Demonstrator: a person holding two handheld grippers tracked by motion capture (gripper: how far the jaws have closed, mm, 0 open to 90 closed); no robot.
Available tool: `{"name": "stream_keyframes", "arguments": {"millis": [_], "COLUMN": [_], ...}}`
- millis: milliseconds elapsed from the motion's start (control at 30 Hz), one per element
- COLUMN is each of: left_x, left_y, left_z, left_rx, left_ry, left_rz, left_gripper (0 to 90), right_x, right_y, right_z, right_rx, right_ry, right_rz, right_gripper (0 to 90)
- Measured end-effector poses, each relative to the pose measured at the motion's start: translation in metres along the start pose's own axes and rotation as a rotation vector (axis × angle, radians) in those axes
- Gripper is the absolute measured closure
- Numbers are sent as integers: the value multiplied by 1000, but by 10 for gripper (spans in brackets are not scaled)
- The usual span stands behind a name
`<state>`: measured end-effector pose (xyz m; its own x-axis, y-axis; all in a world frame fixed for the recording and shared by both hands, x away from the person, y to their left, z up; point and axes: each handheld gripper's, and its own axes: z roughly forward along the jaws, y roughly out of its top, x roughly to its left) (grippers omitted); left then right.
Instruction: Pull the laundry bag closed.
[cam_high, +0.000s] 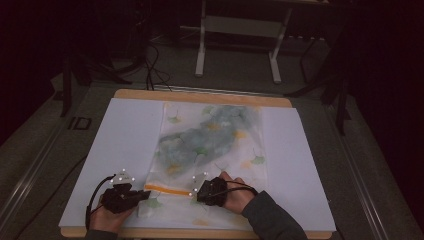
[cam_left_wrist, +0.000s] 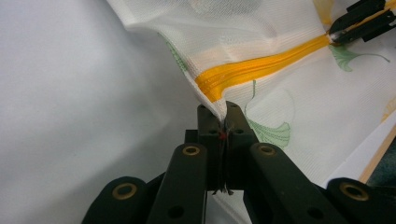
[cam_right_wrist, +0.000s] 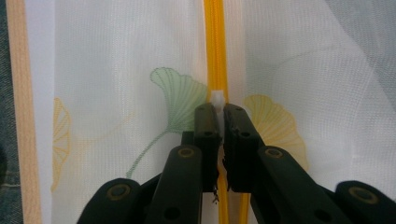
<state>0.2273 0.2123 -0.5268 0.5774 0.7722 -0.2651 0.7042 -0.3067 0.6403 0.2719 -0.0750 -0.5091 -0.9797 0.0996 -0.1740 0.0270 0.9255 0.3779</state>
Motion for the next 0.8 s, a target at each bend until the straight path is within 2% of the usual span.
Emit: {"name": "stream_keyframes", "arguments": {"millis": [800], "left_x": [-1], "left_y": [0], "left_z": [0], "left_rx": [5], "left_ry": [-7], "left_rz": [4], "left_gripper": [884], "right_x": [-1], "right_y": [-9], "right_z": [-5], "right_rx": [18], "right_ry": [5], "right_rz": [2], "right_gripper": [848]}}
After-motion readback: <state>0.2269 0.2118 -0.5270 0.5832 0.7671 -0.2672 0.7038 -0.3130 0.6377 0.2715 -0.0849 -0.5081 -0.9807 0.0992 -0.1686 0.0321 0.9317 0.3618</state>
